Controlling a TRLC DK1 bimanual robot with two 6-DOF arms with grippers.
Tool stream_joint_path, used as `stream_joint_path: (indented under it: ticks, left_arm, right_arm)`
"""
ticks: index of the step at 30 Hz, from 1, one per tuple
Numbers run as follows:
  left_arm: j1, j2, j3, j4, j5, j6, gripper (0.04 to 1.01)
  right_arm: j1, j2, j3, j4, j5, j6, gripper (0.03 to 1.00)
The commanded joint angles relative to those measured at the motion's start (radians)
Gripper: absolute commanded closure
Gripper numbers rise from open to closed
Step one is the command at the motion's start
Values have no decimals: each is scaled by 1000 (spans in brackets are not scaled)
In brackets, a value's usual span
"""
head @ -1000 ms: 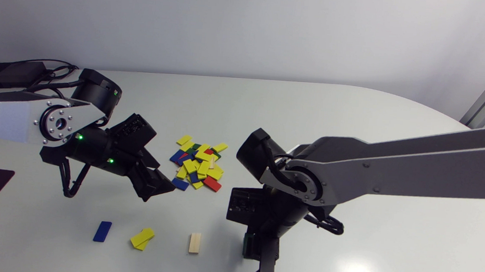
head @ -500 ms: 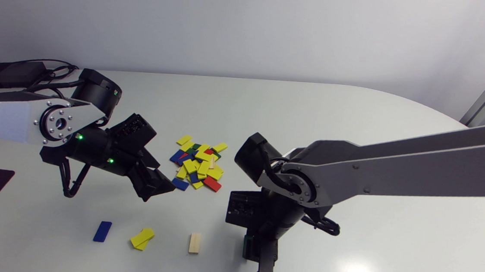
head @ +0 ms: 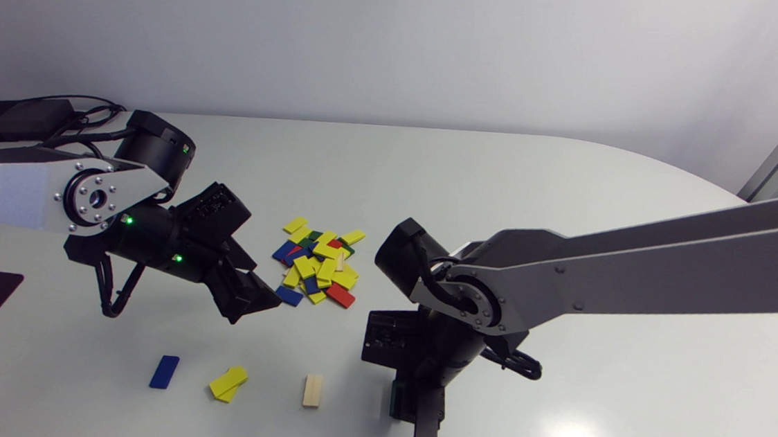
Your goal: Take domino bricks one by one from the mixed stack on the table and place each onto the existing stack of the same color.
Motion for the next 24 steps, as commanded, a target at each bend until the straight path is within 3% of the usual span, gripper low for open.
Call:
stream_joint_path:
  ticks: [1, 17, 24]
  left_arm:
    - [-6, 19, -5, 6, -2, -19, 52]
    - [-8, 22, -6, 6, -2, -20, 52]
    - [-9, 22, -5, 6, -2, -20, 54]
  right_arm:
    - [-10, 21, -12, 6, 7, -34, 625]
    - [-14, 35, -24, 23, 7, -34, 611]
    - [-18, 32, -24, 21, 15, -37, 467]
